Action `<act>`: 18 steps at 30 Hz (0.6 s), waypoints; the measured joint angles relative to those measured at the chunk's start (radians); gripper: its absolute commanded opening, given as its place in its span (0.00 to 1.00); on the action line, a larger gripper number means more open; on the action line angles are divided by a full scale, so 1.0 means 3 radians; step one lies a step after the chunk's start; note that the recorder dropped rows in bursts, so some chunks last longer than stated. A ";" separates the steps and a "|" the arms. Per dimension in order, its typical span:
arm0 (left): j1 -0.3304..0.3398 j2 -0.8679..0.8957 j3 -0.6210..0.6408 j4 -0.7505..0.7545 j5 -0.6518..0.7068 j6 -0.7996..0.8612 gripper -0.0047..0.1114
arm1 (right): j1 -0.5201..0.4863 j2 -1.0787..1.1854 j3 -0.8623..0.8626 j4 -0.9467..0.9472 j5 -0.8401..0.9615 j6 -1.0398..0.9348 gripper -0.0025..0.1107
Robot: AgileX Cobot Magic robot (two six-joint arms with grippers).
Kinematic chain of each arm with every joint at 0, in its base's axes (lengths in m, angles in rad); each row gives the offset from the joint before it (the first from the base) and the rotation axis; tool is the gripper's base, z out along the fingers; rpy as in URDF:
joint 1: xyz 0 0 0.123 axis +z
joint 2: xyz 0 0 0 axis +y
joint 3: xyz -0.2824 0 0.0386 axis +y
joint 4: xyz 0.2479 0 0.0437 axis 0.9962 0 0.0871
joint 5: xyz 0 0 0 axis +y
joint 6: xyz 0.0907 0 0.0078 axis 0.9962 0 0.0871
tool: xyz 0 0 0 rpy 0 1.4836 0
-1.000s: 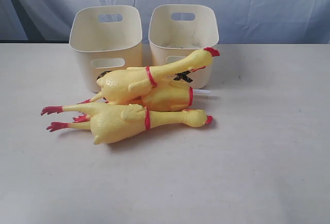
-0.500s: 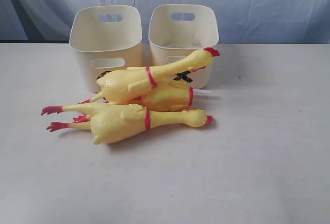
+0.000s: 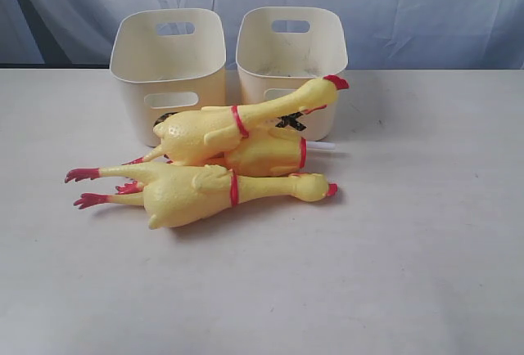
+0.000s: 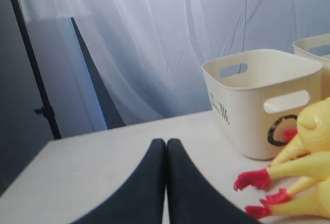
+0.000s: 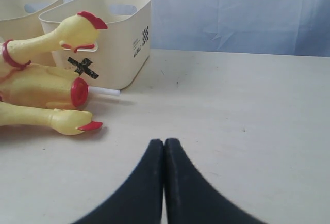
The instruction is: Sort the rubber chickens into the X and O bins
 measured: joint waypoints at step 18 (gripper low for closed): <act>0.0000 0.0048 -0.0025 -0.0148 -0.1164 -0.1032 0.04 | 0.0000 0.0000 0.0000 0.0000 0.0000 0.0000 0.01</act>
